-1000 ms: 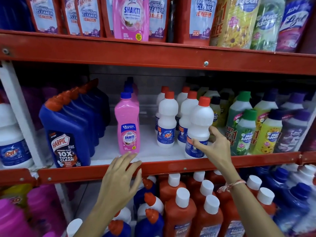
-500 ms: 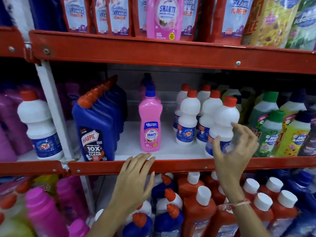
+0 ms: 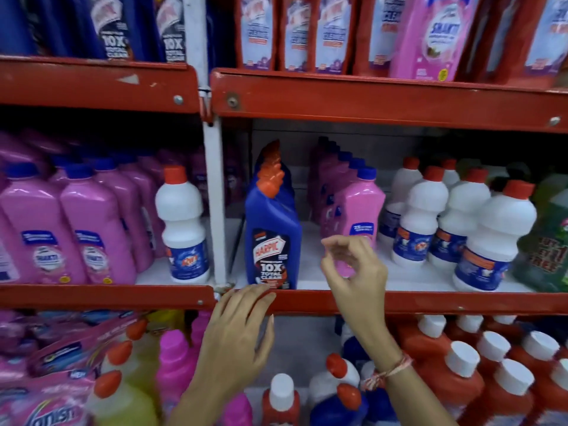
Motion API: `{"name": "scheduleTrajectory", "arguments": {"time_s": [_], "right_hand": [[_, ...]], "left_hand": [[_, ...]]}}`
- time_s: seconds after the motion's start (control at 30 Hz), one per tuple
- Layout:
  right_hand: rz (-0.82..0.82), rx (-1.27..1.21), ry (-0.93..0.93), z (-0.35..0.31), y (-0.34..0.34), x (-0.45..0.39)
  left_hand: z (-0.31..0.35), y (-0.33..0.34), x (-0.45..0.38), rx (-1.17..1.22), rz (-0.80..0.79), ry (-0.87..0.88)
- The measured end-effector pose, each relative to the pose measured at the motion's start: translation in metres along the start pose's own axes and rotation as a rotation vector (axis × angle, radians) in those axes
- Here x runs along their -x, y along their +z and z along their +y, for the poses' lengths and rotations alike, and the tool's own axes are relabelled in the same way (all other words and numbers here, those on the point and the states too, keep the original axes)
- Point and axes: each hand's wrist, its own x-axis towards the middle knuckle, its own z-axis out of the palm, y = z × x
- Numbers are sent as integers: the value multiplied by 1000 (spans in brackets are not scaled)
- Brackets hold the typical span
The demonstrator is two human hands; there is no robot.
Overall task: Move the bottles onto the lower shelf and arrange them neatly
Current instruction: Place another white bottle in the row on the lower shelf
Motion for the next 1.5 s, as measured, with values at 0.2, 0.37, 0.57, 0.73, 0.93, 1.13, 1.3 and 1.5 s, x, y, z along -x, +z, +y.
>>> {"name": "scheduleTrajectory", "arguments": {"time_s": [0.2,0.37,0.57,0.73,0.93,1.13,1.3,1.5], "right_hand": [[-130,-151,38,-39,72,15],[-226,-170,50,-76,124,17],[-251,206,186,-106,177,33],[-236,301,306,-110,207,40],[-126,247,364,-109,220,38],[-83,239,316,-107,220,35],[-74,166,283,-111,208,31],[-1,-7,241,-122,168,26]], "left_hand": [[-63,-32,27,-60,16,-46],[-105,-47,39,-142,45,-123],[-136,-54,46,-229,-39,-190],[-144,-56,47,-214,-87,-174],[-146,-55,49,-165,-49,-152],[-146,-56,48,-144,-47,-151],[-146,-56,48,-133,-57,-163],[-128,-58,48,-88,-37,-209]]}}
